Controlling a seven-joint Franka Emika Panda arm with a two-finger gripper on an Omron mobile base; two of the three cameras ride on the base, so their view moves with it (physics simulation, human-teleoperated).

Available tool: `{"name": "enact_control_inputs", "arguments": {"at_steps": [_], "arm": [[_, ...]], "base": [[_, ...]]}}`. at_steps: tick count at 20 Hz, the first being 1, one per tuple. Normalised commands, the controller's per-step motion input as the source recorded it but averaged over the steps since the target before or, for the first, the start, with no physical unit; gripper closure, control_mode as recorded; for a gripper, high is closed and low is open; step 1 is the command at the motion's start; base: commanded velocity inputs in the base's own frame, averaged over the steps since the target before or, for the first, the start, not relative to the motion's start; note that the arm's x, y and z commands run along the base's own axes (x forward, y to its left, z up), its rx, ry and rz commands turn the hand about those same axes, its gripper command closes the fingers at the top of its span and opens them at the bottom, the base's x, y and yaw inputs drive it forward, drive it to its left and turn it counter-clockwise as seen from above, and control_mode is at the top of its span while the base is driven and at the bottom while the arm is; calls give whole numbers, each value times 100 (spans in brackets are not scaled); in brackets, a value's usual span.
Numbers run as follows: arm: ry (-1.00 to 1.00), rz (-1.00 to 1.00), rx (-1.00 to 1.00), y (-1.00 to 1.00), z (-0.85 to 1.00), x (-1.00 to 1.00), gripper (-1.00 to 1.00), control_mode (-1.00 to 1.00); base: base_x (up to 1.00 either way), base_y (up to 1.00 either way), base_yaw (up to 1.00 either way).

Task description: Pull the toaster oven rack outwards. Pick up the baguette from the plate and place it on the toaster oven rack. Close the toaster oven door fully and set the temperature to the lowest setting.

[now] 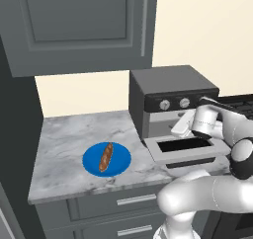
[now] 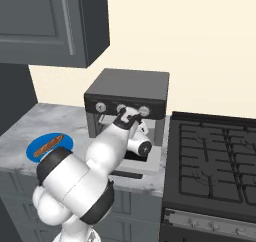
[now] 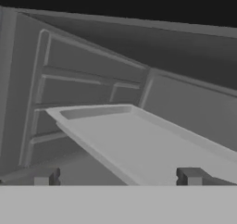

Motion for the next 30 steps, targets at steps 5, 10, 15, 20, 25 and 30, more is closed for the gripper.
{"name": "enact_control_inputs", "arguments": {"at_steps": [5, 10, 15, 20, 25, 30], "arm": [[-1, 2, -3, 0, -17, 27, -100, -100], [-2, 1, -3, 0, -17, 27, -100, -100], [-1, 1, -3, 0, -16, 30, -100, -100], [0, 0, -4, 0, -22, 29, -100, -100], [0, 0, -8, 0, -26, 28, -100, -100], [0, 0, -12, 0, -38, 28, -100, -100]], "base": [[0, 0, 0], [0, 0, 0], [0, 0, 0], [0, 0, 0], [0, 0, 0], [0, 0, 0]]}}
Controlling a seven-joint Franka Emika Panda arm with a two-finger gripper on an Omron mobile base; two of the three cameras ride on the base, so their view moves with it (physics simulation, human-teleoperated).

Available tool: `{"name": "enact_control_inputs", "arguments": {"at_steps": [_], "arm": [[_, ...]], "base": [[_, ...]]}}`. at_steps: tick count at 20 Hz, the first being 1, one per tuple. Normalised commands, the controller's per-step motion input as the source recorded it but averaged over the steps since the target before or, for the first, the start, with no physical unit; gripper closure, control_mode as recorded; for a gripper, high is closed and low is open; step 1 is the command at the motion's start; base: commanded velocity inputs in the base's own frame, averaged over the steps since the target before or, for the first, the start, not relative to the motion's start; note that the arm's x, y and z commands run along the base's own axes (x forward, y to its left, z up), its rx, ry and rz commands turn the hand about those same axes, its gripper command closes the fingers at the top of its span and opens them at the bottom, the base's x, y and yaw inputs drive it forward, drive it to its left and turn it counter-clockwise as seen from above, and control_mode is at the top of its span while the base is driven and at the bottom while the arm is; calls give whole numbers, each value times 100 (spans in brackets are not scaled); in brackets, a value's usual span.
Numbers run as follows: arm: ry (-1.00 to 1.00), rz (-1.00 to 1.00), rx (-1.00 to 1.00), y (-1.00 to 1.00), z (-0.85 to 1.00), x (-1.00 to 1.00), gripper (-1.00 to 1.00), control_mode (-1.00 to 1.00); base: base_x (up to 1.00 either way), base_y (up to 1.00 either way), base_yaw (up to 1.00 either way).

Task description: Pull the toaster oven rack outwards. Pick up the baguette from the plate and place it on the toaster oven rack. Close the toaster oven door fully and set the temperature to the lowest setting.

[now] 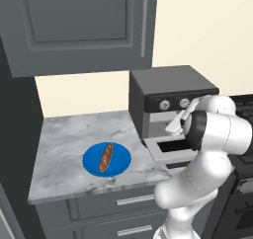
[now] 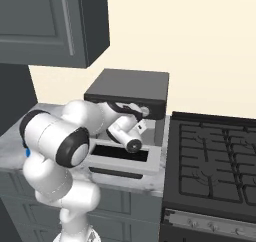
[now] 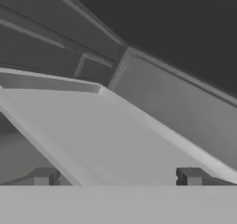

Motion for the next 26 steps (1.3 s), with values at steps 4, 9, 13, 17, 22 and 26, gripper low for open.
{"name": "enact_control_inputs", "arguments": {"at_steps": [4, 9, 13, 17, 22, 26], "arm": [[0, 1, -19, 1, -52, 33, -100, -100], [12, 7, -22, 7, -65, 40, -100, -100], [21, 9, -26, 15, -74, 37, -100, -100], [19, 7, -25, 19, -81, 35, -100, -100], [27, 4, -24, 25, -99, 41, 100, -100], [9, 0, -28, 13, -81, 32, 100, -100]], "base": [[0, 0, 0], [0, 0, 0], [0, 0, 0], [0, 0, 0], [0, 0, 0], [0, 0, 0]]}}
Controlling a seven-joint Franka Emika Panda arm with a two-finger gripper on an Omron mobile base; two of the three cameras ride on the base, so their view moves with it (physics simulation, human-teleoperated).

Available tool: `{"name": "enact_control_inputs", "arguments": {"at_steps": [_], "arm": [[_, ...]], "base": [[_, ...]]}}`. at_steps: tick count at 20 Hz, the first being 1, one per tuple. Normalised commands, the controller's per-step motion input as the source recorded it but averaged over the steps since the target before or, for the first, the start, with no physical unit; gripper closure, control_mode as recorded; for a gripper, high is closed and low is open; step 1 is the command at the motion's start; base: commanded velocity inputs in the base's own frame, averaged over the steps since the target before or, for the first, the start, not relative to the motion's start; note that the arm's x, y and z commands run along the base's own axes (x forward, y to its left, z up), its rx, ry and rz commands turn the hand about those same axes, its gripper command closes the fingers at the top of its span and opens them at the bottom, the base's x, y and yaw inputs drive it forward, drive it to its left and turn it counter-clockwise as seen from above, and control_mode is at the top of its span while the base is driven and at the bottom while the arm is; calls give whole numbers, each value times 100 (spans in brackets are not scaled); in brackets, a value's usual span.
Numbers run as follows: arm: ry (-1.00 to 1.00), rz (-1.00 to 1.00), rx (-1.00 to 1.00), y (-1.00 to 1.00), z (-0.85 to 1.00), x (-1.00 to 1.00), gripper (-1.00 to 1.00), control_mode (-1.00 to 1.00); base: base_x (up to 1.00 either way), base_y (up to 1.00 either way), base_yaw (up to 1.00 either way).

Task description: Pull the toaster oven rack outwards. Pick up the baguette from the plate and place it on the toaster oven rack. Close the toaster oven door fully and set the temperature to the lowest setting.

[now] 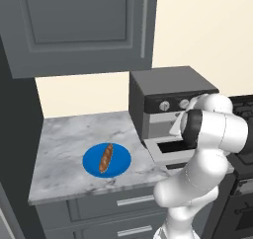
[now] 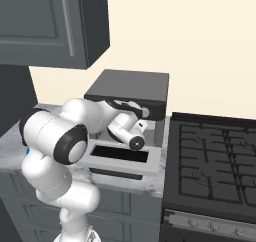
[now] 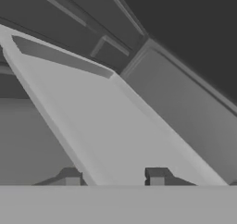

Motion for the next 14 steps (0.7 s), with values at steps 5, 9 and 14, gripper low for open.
{"name": "enact_control_inputs", "arguments": {"at_steps": [5, 9, 14], "arm": [[14, 0, -30, 0, -90, 22, 100, -100], [35, 0, -36, 0, -100, 4, 100, -100], [42, -1, -30, -1, -100, -3, 100, -100]], "base": [[0, 0, 0], [0, 0, 0], [0, 0, 0]]}}
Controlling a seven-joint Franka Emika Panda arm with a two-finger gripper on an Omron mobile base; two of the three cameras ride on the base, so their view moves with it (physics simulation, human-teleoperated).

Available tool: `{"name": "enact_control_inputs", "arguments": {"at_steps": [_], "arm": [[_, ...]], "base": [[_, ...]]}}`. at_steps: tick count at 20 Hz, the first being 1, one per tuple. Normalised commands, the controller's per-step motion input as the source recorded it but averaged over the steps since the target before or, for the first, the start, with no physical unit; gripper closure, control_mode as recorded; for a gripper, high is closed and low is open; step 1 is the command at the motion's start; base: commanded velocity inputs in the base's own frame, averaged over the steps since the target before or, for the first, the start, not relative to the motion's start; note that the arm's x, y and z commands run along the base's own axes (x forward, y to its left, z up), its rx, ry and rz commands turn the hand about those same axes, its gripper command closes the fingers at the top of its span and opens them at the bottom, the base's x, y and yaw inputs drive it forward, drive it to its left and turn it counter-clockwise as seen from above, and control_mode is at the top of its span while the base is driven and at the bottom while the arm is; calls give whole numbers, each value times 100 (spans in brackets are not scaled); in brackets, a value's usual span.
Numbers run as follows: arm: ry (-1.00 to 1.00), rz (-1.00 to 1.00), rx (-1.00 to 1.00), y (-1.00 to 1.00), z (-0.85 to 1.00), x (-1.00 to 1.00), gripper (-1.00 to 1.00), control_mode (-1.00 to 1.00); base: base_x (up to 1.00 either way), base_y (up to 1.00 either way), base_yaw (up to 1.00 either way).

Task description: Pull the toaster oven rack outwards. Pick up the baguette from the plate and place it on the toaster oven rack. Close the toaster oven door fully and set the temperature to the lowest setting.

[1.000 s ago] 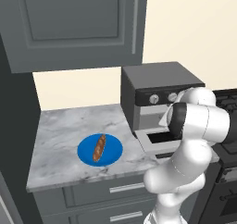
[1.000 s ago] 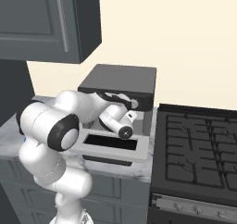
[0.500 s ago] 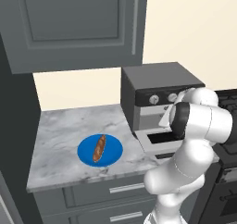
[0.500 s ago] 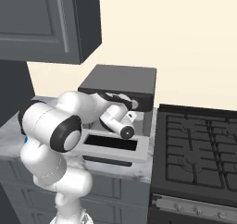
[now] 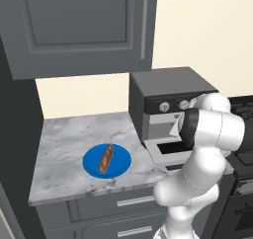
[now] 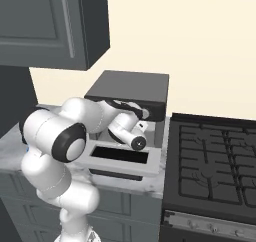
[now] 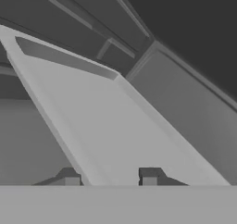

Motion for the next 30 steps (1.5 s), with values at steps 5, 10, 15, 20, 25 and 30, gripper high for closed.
{"name": "enact_control_inputs", "arguments": {"at_steps": [5, 10, 15, 20, 25, 30], "arm": [[39, -7, -14, -23, -100, -39, 100, -100], [44, -15, -1, -53, -100, -76, 100, -100], [54, -19, 2, -64, -100, -96, 100, -100], [53, -14, 11, -63, -100, -100, 100, -100], [40, -7, 17, -70, -100, -100, 100, -100], [33, -6, 22, -76, -100, -100, 100, -100]], "base": [[0, 0, 0], [0, 0, 0], [0, 0, 0], [0, 0, 0], [0, 0, 0], [0, 0, 0]]}}
